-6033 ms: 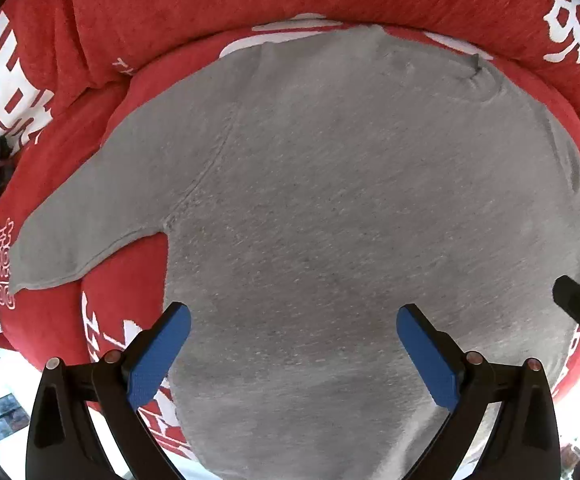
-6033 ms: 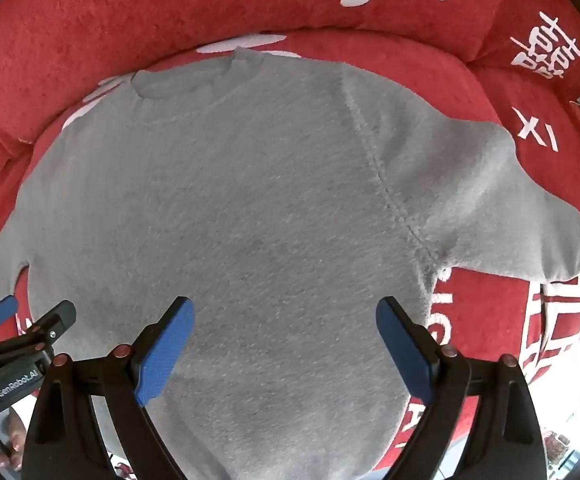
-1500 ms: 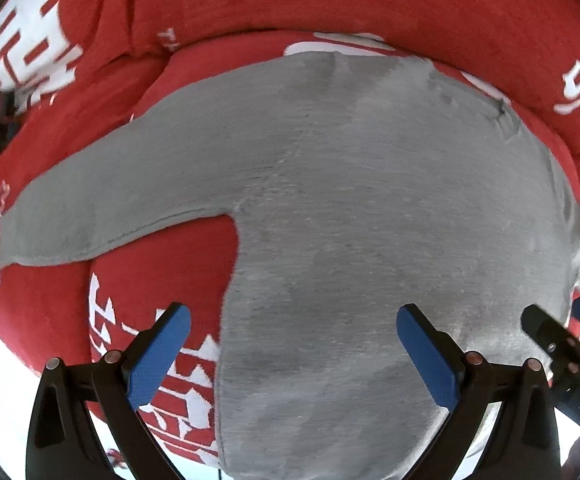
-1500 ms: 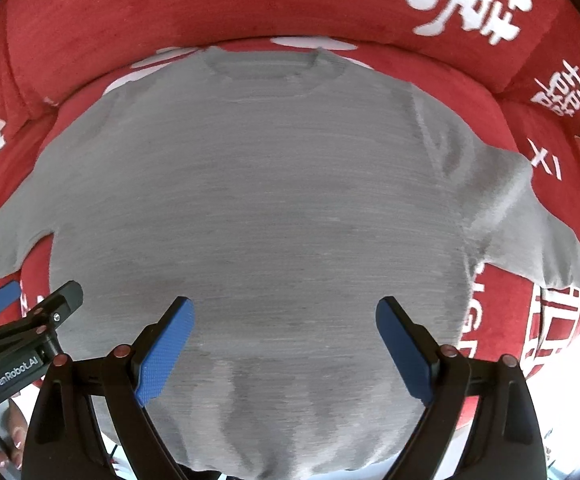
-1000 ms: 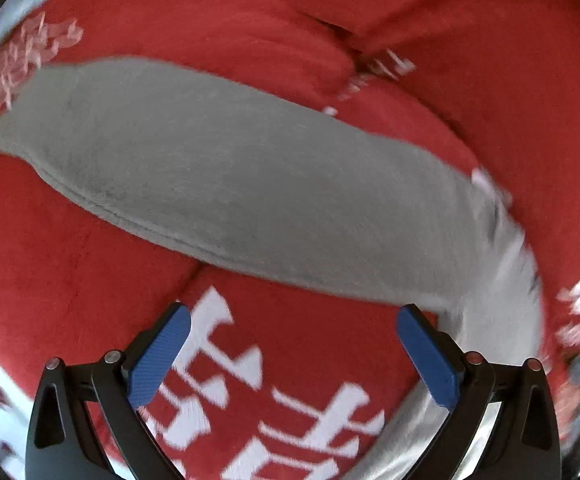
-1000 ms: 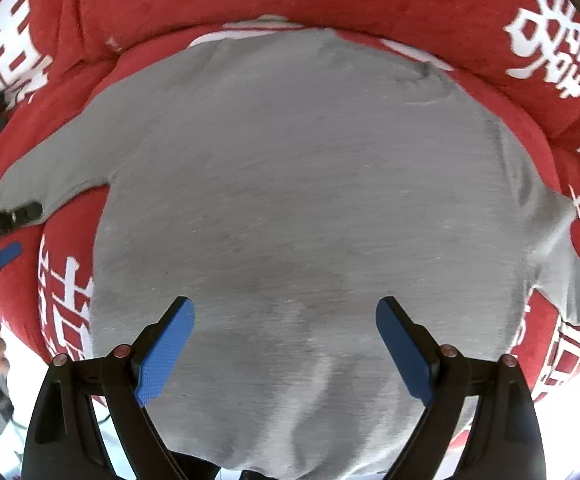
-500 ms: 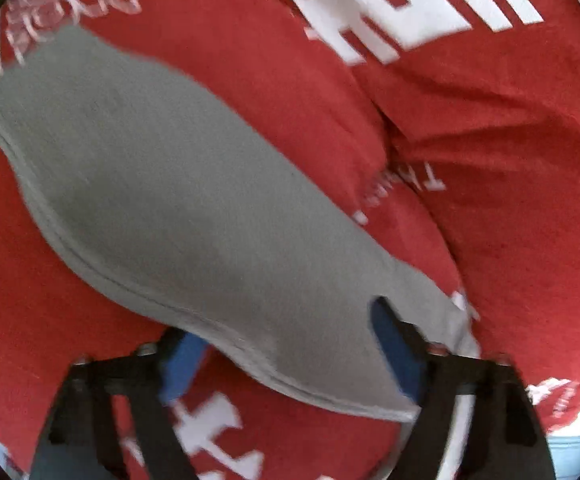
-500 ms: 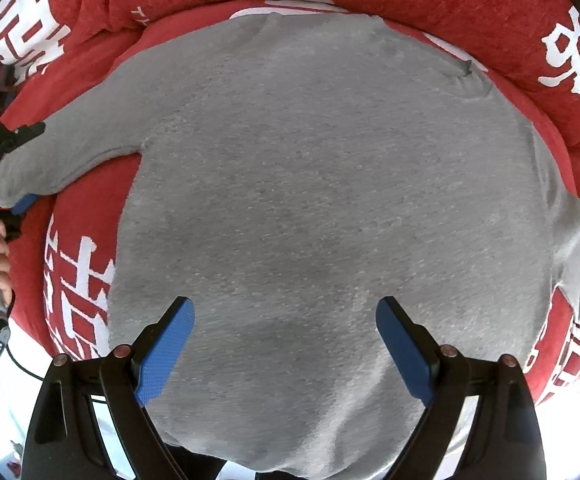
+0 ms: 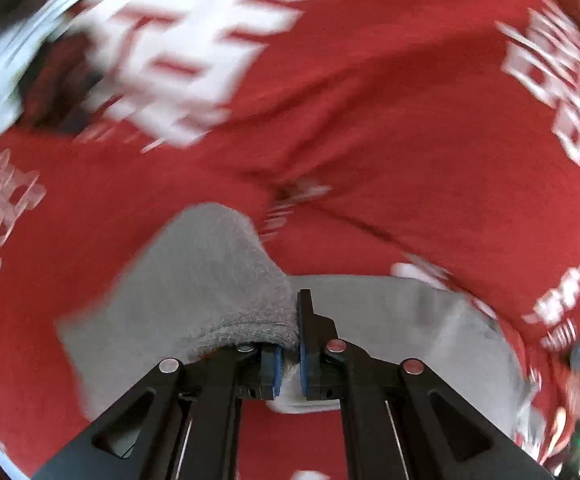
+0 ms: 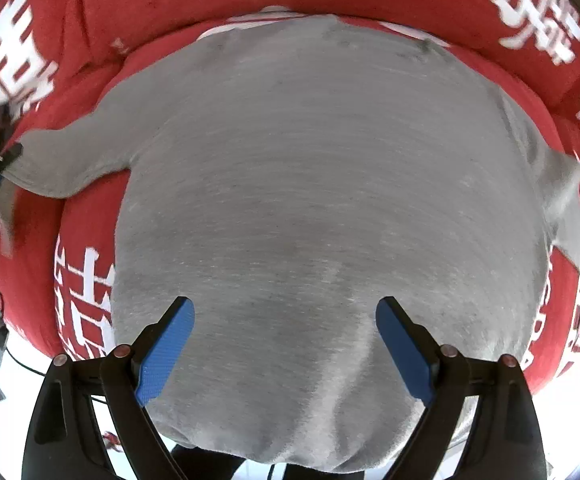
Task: Fold small clothes
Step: 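Grasp the cuff of the sleeve nearest the left tool with the left tool, then fold the held sleeve across the sweatshirt body and open the left tool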
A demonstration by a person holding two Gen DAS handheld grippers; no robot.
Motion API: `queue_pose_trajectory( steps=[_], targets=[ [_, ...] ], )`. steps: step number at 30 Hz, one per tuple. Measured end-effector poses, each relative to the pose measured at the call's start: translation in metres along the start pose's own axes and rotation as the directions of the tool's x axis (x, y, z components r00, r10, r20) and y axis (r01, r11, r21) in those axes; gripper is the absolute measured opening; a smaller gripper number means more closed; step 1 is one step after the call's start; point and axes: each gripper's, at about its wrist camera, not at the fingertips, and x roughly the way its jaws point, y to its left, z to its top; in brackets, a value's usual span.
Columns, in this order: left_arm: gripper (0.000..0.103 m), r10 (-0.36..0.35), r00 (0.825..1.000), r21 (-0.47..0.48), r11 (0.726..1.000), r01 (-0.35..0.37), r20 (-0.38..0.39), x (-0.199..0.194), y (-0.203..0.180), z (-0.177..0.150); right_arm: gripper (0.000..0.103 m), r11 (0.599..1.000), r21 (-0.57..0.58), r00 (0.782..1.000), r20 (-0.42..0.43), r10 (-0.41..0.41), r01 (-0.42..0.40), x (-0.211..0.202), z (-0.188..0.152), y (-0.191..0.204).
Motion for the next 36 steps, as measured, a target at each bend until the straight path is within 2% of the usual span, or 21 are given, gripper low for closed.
queue_pose_trajectory(
  steps=[4, 6, 8, 10, 12, 16, 18, 19, 20, 21, 22, 25, 28, 31, 33, 35, 36],
  targets=[
    [0.007, -0.1, 0.995, 0.12, 0.988, 0.1, -0.005, 0.002, -0.082, -0.001, 0.094, 0.999, 0.049, 1.0, 0.03, 0.008, -0.009, -0.009, 0.001, -0.03],
    [0.007, -0.15, 0.988, 0.185, 0.971, 0.154, -0.036, 0.01, -0.129, -0.013, 0.094, 0.996, 0.084, 0.999, 0.04, 0.008, -0.011, -0.011, 0.0, -0.052],
    [0.007, -0.171, 0.983, 0.237, 0.954, 0.184, -0.074, 0.022, -0.165, -0.025, 0.094, 0.992, 0.123, 0.999, 0.048, 0.007, -0.013, -0.014, -0.002, -0.073],
    [0.007, -0.191, 0.972, 0.291, 0.93, 0.224, -0.138, 0.038, -0.205, -0.05, 0.094, 0.986, 0.164, 0.999, 0.052, 0.004, -0.012, -0.013, -0.004, -0.092],
    [0.007, -0.167, 0.968, 0.354, 0.908, 0.225, -0.189, 0.06, -0.237, -0.072, 0.094, 0.98, 0.199, 0.999, 0.046, 0.001, -0.01, -0.012, -0.007, -0.114],
    [0.007, -0.041, 0.963, 0.45, 0.878, 0.162, -0.267, 0.096, -0.267, -0.116, 0.094, 0.966, 0.258, 1.0, 0.026, -0.005, -0.002, -0.004, -0.01, -0.148],
    [0.018, 0.018, 0.957, 0.473, 0.872, 0.128, -0.29, 0.105, -0.263, -0.129, 0.094, 0.959, 0.285, 1.0, 0.017, -0.007, 0.002, 0.002, -0.014, -0.166],
    [0.043, 0.036, 0.955, 0.481, 0.869, 0.115, -0.294, 0.108, -0.263, -0.134, 0.094, 0.956, 0.294, 1.0, 0.012, -0.009, 0.005, 0.005, -0.016, -0.174],
    [0.077, 0.059, 0.954, 0.487, 0.868, 0.095, -0.293, 0.11, -0.262, -0.136, 0.094, 0.954, 0.301, 1.0, 0.009, -0.01, 0.007, 0.007, -0.017, -0.178],
    [0.086, 0.084, 0.958, 0.491, 0.869, 0.063, -0.273, 0.108, -0.26, -0.137, 0.094, 0.951, 0.309, 1.0, 0.005, -0.012, 0.009, 0.009, -0.017, -0.184],
    [0.088, 0.095, 0.963, 0.497, 0.867, 0.046, -0.253, 0.104, -0.258, -0.137, 0.094, 0.95, 0.311, 1.0, 0.005, -0.012, 0.01, 0.01, -0.017, -0.186],
    [0.088, 0.1, 0.96, 0.503, 0.863, 0.047, -0.261, 0.089, -0.25, -0.129, 0.094, 0.955, 0.296, 1.0, 0.015, -0.019, 0.014, 0.008, -0.013, -0.186],
    [0.088, 0.113, 0.969, 0.486, 0.874, 0.008, -0.22, 0.06, -0.227, -0.11, 0.094, 0.978, 0.208, 0.996, 0.078, -0.033, 0.016, -0.004, 0.002, -0.169],
    [0.088, 0.16, 0.97, 0.446, 0.893, -0.063, -0.182, 0.041, -0.189, -0.089, 0.094, 1.0, 0.012, 0.98, 0.196, -0.007, 0.005, -0.021, 0.022, -0.127],
    [0.088, 0.216, 0.958, 0.395, 0.91, -0.126, -0.191, 0.036, -0.154, -0.074, 0.094, 0.988, -0.157, 0.969, 0.245, 0.026, 0.014, -0.022, 0.038, -0.086],
    [0.088, 0.24, 0.945, 0.342, 0.927, -0.155, -0.224, 0.038, -0.125, -0.065, 0.094, 0.936, -0.349, 0.961, 0.273, 0.051, 0.05, -0.015, 0.047, -0.036],
    [0.088, 0.268, 0.934, 0.298, 0.935, -0.193, -0.237, 0.039, -0.104, -0.06, 0.094, 0.904, -0.423, 0.957, 0.284, 0.059, 0.069, -0.01, 0.05, -0.014]
  ],
)
